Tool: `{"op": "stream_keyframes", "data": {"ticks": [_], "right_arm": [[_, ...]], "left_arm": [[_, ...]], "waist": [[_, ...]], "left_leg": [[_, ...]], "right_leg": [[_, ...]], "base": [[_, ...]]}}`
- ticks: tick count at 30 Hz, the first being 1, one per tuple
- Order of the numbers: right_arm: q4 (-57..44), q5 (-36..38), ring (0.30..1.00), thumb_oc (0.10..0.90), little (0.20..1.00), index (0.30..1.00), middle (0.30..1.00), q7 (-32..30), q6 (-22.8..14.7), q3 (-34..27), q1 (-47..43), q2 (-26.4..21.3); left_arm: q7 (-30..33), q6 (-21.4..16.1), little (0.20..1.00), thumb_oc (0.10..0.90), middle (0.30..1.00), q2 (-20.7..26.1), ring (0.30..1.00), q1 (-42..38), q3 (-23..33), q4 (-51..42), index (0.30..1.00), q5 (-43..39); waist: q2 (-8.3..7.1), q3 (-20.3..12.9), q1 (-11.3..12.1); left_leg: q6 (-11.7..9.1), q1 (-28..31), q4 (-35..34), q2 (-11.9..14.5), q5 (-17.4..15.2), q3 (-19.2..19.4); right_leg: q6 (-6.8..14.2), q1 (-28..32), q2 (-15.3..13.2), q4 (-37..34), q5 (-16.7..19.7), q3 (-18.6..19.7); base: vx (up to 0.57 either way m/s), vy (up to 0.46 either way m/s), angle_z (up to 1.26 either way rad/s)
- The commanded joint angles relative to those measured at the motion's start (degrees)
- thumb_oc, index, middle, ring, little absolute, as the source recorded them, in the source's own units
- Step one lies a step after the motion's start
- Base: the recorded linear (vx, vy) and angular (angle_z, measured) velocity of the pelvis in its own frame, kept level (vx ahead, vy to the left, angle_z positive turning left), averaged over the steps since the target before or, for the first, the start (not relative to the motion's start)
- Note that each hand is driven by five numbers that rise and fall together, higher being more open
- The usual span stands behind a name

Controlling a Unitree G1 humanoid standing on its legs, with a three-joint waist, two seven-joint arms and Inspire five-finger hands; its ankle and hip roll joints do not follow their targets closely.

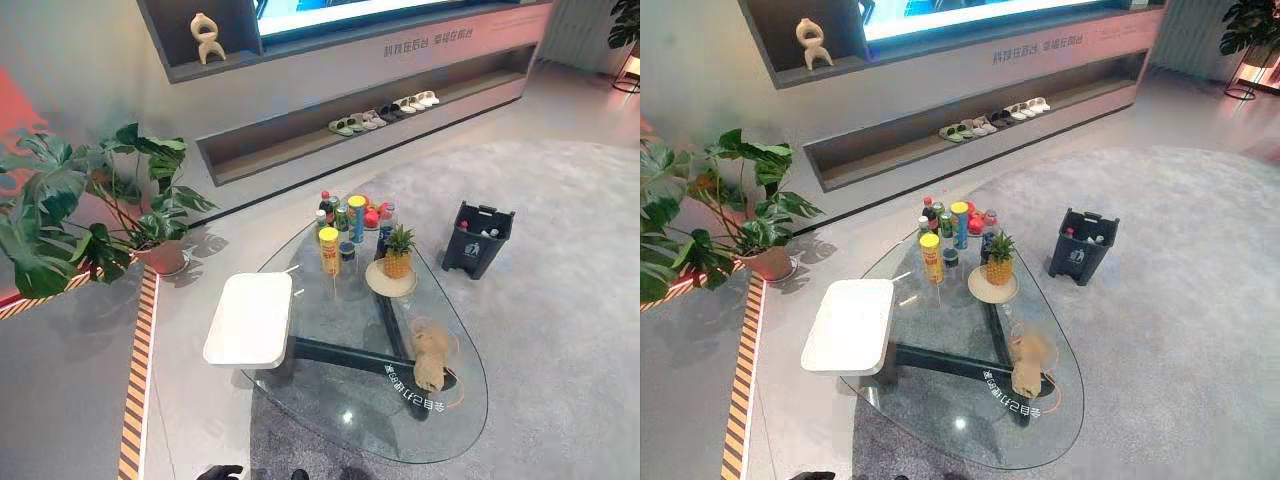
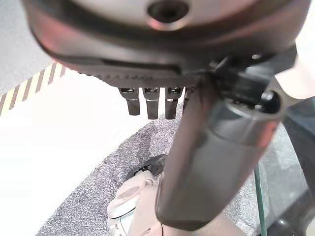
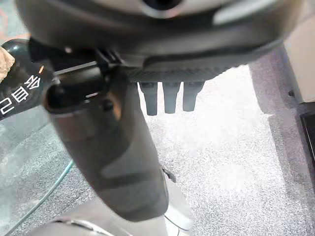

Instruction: Wipe the table with a cloth and put it in the basket.

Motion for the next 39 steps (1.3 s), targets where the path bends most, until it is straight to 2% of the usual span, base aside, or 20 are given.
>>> {"op": "stream_keyframes", "data": {"ticks": [1,11,30,34,39], "right_arm": [[2.85,-0.10,0.900,0.800,0.900,0.900,0.900,-0.52,0.50,-0.79,-4.44,-1.35],[2.97,0.18,0.900,0.800,0.900,0.900,0.900,-0.50,0.54,-0.83,-4.08,-1.10],[3.10,0.37,0.900,0.800,0.900,0.900,0.900,-0.74,0.94,-1.10,-4.06,-1.65],[3.20,-1.15,0.900,0.800,0.900,0.900,0.900,-0.85,1.09,-1.29,-4.10,-2.36],[2.27,-6.55,0.900,0.800,0.900,0.900,0.900,-2.74,1.22,0.12,-4.25,-3.95]], "left_arm": [[1.98,-1.11,0.900,0.800,0.900,0.84,0.900,-5.55,1.69,3.29,0.900,-0.09],[1.70,-1.65,0.900,0.800,0.900,1.02,0.900,-5.38,2.21,3.32,0.900,0.13],[3.62,0.51,0.900,0.800,0.900,1.28,0.900,-5.44,2.75,3.87,0.900,0.23],[4.48,0.46,0.900,0.800,0.900,1.53,0.900,-5.30,3.31,3.72,0.900,-0.71],[5.77,0.87,0.900,0.800,0.900,2.74,0.900,-5.78,3.97,2.72,0.900,-2.84]], "waist": [[-1.69,1.54,0.83],[-2.07,1.56,1.04],[-1.74,1.81,0.76],[-1.59,2.25,0.70],[-1.34,3.56,0.58]], "left_leg": [[-2.10,2.55,0.37,1.96,-5.98,2.57],[-2.08,2.57,0.37,1.96,-6.06,2.50],[-2.03,2.41,0.37,1.82,-5.94,2.38],[-2.06,2.14,0.37,1.75,-5.78,2.27],[-2.10,0.88,0.37,1.72,-5.23,2.24]], "right_leg": [[2.39,-1.83,-3.13,0.28,-0.05,-2.54],[2.34,-1.77,-2.98,0.28,-0.10,-2.60],[2.24,-1.99,-2.96,0.28,-0.03,-2.47],[2.23,-2.22,-2.91,0.28,0.06,-2.24],[2.30,-3.46,-2.91,0.28,0.53,-1.83]], "base": [[0.15,0.019,-0.72],[0.00,0.000,0.00],[0.00,0.000,0.00],[0.01,0.001,0.00],[0.02,0.000,0.00]]}}
